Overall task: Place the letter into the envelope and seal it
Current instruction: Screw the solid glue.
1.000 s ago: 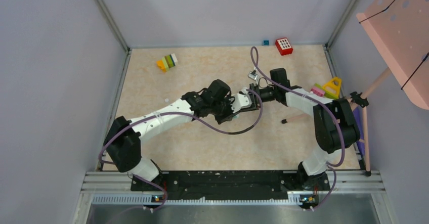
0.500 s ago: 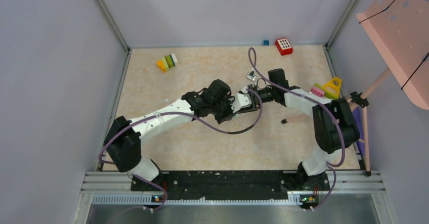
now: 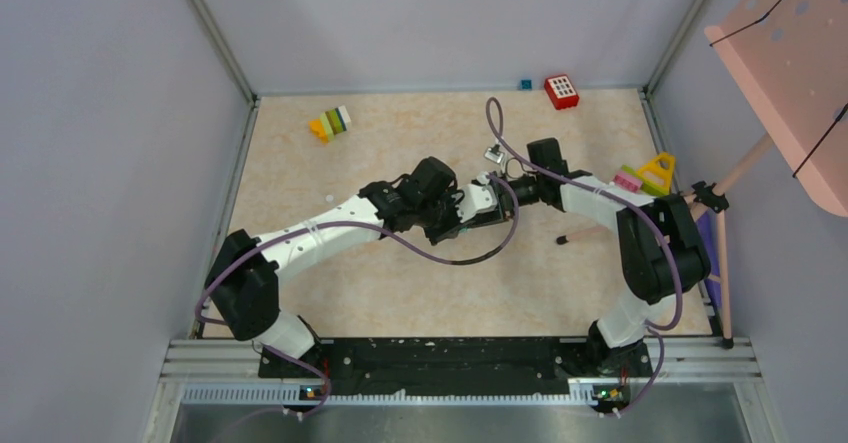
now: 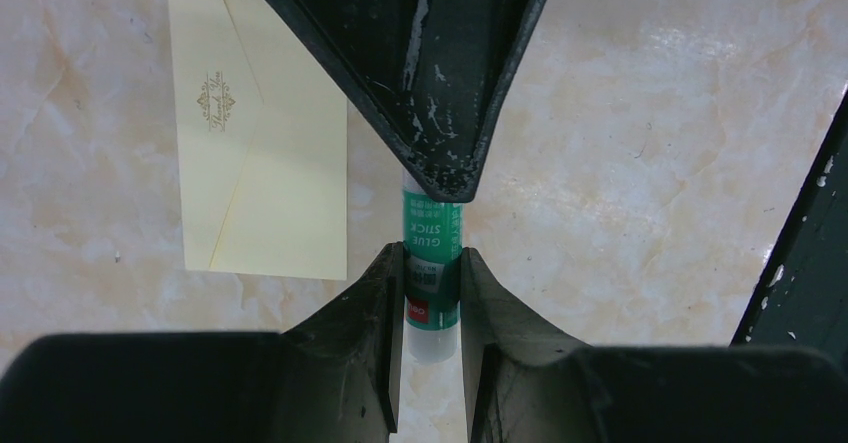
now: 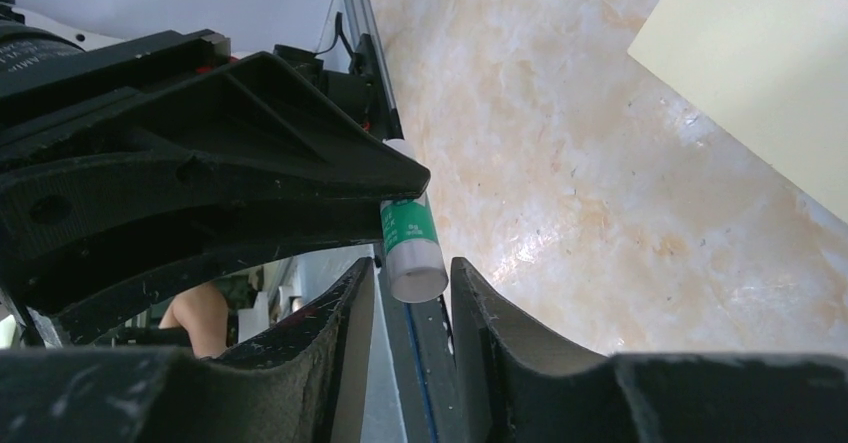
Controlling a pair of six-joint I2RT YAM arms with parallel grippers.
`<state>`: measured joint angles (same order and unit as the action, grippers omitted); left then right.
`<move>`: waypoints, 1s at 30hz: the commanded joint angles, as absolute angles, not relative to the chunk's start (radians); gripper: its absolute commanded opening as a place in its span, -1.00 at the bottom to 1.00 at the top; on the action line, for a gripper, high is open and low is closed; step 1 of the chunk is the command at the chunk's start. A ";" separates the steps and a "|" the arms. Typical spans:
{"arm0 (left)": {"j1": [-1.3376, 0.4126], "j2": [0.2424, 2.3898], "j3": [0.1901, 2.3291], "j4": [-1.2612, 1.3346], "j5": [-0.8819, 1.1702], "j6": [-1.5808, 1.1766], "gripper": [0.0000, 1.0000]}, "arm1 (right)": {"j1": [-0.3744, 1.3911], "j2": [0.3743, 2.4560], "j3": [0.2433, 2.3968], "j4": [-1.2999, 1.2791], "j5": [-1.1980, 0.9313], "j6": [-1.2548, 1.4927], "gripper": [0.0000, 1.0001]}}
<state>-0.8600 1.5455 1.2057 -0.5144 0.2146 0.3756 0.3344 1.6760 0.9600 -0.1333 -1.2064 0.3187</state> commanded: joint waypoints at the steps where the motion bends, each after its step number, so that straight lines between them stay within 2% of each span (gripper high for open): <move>1: -0.864 1.535 1.209 -0.464 0.203 0.366 -1.00 | 0.361 1.655 0.984 -0.179 -1.217 0.249 -0.29; 4: -0.864 1.533 1.209 -0.465 0.205 0.366 -1.00 | 0.362 1.654 0.992 -0.199 -1.210 0.227 -0.33; 8: -0.864 1.535 1.208 -0.469 0.216 0.365 -1.00 | 0.362 1.647 0.996 -0.200 -1.212 0.213 -0.53; 13: -0.864 1.535 1.212 -0.485 0.254 0.368 -1.00 | 0.362 1.628 1.005 -0.229 -1.185 0.147 -0.57; 15: -0.860 1.537 1.220 -0.504 0.291 0.363 -1.00 | 0.362 1.611 1.002 -0.243 -1.172 0.084 -0.65; 20: -0.814 1.582 1.282 -0.614 0.554 0.365 -1.00 | 0.368 1.542 0.962 -0.238 -1.172 -0.095 -0.74; 26: -0.745 1.725 1.408 -0.827 0.952 0.428 -1.00 | 0.417 1.426 0.916 -0.269 -1.166 -0.341 -0.70; 30: -0.717 1.818 1.485 -0.994 1.120 0.521 -1.00 | 0.437 1.331 0.839 -0.184 -1.177 -0.396 -0.66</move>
<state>-0.7177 1.7466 1.4097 -0.7986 0.7963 0.4248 0.3985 1.4414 0.8818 -0.3210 -1.1419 -0.2424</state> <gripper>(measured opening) 0.272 0.228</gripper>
